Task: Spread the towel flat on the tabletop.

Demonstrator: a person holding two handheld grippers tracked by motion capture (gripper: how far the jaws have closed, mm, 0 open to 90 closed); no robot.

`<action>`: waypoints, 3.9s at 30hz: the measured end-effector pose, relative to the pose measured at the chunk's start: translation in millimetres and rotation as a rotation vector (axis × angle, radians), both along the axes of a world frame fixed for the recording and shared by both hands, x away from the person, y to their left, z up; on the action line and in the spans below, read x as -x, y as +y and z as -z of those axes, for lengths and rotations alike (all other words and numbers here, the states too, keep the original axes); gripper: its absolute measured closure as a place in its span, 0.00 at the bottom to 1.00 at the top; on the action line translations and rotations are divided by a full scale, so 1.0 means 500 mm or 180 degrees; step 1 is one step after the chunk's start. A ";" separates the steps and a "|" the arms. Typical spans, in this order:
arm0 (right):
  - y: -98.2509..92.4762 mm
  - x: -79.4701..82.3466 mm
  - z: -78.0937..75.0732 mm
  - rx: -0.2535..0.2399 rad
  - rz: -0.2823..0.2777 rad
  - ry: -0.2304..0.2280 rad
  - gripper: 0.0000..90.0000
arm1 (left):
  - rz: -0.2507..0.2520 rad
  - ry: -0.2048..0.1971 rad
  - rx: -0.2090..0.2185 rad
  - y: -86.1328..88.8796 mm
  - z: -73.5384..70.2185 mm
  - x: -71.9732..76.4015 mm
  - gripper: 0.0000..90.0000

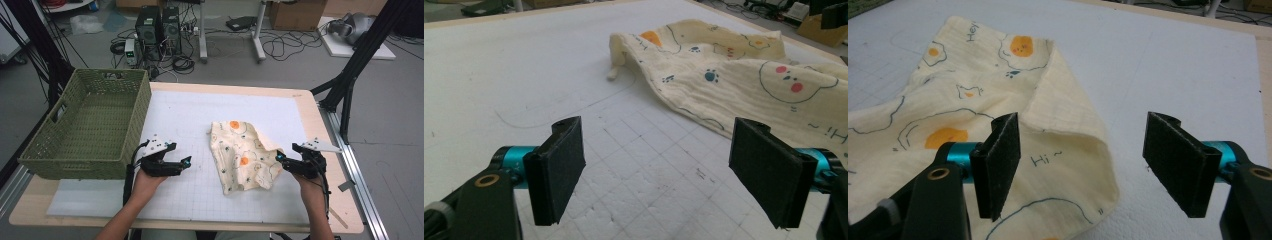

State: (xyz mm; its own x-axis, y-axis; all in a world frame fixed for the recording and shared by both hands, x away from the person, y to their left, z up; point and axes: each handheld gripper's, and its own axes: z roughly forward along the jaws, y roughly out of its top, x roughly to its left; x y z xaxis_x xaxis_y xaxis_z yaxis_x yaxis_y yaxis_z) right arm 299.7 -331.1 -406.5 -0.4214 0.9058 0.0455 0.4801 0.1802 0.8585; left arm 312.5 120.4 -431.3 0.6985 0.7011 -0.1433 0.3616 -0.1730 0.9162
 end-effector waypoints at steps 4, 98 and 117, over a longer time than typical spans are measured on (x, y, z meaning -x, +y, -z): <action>0.004 0.003 0.004 0.0042 -0.0070 0.0007 0.34 | 0.0016 -0.0050 0.0088 -0.003 -0.012 -0.004 0.25; 0.165 -0.098 0.066 0.0809 -0.0227 0.0141 0.98 | -0.0427 0.0292 -0.0179 0.009 0.003 -0.136 0.37; 0.118 -0.033 0.024 0.0786 -0.0259 -0.0303 0.60 | 0.0502 0.0220 -0.0331 -0.060 0.013 -0.063 0.47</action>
State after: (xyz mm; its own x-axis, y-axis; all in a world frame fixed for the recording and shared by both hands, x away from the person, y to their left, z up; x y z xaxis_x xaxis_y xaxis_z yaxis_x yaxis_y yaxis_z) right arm 316.2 -272.2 -418.6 -0.4850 0.8475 -0.2158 0.3747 0.4243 0.8244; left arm 344.0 90.2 -438.0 0.7920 0.5971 -0.1272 0.3838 -0.3248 0.8644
